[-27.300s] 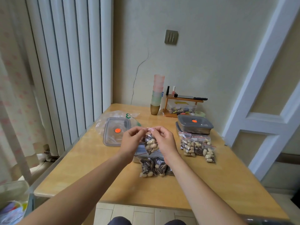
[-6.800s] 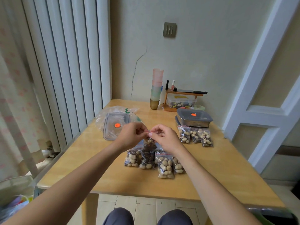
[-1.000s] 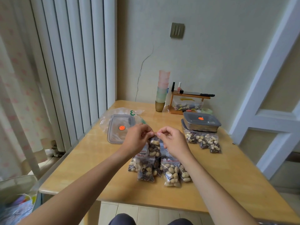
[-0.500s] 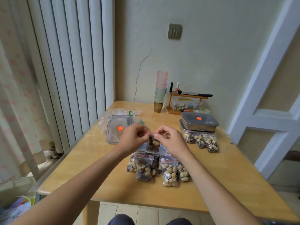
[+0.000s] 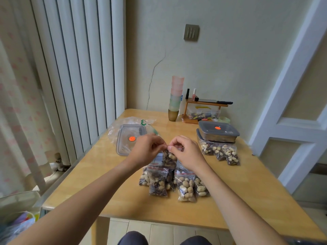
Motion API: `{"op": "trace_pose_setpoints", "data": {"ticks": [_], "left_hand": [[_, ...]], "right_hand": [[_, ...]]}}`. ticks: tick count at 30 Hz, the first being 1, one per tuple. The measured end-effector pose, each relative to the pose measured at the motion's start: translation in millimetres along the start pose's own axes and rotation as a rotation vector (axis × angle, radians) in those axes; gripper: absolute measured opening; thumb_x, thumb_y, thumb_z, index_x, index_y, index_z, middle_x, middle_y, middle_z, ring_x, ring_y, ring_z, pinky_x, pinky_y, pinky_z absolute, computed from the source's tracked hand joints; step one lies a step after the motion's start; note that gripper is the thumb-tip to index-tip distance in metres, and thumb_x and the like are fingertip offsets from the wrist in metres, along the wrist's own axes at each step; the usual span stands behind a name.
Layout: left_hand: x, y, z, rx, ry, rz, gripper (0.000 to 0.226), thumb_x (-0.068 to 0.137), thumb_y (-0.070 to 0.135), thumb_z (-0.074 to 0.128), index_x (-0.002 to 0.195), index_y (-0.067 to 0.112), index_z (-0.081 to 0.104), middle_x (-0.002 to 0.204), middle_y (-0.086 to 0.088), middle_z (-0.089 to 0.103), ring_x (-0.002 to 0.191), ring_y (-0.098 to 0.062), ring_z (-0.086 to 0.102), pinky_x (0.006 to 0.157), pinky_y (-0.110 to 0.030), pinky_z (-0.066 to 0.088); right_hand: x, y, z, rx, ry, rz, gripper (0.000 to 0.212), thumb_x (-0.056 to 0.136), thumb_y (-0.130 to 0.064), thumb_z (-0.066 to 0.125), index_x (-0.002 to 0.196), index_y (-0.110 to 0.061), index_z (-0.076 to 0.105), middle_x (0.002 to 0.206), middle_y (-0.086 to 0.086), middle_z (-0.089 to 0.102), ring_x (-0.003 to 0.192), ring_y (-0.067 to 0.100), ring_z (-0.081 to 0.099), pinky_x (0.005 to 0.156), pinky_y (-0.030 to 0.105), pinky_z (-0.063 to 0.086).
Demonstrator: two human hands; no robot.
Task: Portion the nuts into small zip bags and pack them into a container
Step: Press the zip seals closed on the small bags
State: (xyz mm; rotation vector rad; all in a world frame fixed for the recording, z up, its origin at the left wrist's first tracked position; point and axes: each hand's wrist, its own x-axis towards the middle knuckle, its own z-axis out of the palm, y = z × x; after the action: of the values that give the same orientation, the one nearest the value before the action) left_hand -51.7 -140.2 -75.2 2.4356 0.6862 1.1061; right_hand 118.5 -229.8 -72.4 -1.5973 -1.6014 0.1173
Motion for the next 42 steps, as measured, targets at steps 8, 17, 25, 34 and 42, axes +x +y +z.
{"op": "trace_pose_setpoints", "data": {"ticks": [8, 17, 25, 34, 42], "left_hand": [[-6.0, 0.0, 5.2, 0.039, 0.049, 0.04, 0.007, 0.094, 0.019, 0.066, 0.089, 0.017, 0.07, 0.085, 0.008, 0.059, 0.081, -0.003, 0.055, 0.069, -0.012, 0.043], [-12.4, 12.3, 8.5, -0.537, -0.002, -0.337, 0.014, 0.102, 0.024, 0.053, 0.094, 0.013, 0.052, 0.074, 0.005, 0.053, 0.067, -0.01, 0.046, 0.061, -0.026, 0.039], [-9.0, 12.9, 10.7, -0.827, -0.079, -0.407, 0.019, 0.094, 0.017, 0.07, 0.105, 0.002, 0.069, 0.097, -0.019, 0.074, 0.088, -0.029, 0.07, 0.08, -0.038, 0.057], [-10.4, 12.6, 16.9, -0.799, -0.025, -0.53, 0.014, 0.093, 0.023, 0.072, 0.095, 0.01, 0.077, 0.086, -0.011, 0.074, 0.081, -0.021, 0.069, 0.073, -0.032, 0.057], [-9.4, 17.3, 18.1, -0.829, 0.046, -0.578, 0.013, 0.091, 0.018, 0.073, 0.086, 0.007, 0.077, 0.078, -0.016, 0.07, 0.071, -0.024, 0.064, 0.068, -0.036, 0.054]], "right_hand": [[-0.8, -0.5, 0.4, 0.077, -0.01, 0.047, 0.011, 0.093, -0.022, 0.074, 0.082, -0.023, 0.071, 0.08, -0.008, 0.067, 0.072, 0.001, 0.057, 0.065, 0.011, 0.043], [-4.6, 2.1, 2.7, 0.402, 0.001, 0.205, 0.006, 0.095, -0.018, 0.072, 0.09, -0.015, 0.072, 0.078, 0.002, 0.071, 0.073, 0.013, 0.066, 0.077, 0.035, 0.056], [-1.3, 4.0, 3.3, 0.595, -0.001, 0.286, 0.005, 0.097, -0.007, 0.068, 0.098, -0.006, 0.073, 0.078, 0.002, 0.07, 0.072, 0.011, 0.064, 0.071, 0.023, 0.054], [0.4, 8.0, 7.8, 0.492, 0.023, 0.336, 0.01, 0.098, -0.013, 0.066, 0.092, -0.009, 0.073, 0.073, -0.002, 0.068, 0.064, 0.006, 0.061, 0.067, 0.023, 0.05], [-3.4, 2.2, 12.3, 0.377, 0.041, 0.235, 0.012, 0.098, -0.018, 0.065, 0.087, -0.021, 0.067, 0.083, 0.002, 0.069, 0.074, 0.012, 0.063, 0.075, 0.031, 0.055]]}}
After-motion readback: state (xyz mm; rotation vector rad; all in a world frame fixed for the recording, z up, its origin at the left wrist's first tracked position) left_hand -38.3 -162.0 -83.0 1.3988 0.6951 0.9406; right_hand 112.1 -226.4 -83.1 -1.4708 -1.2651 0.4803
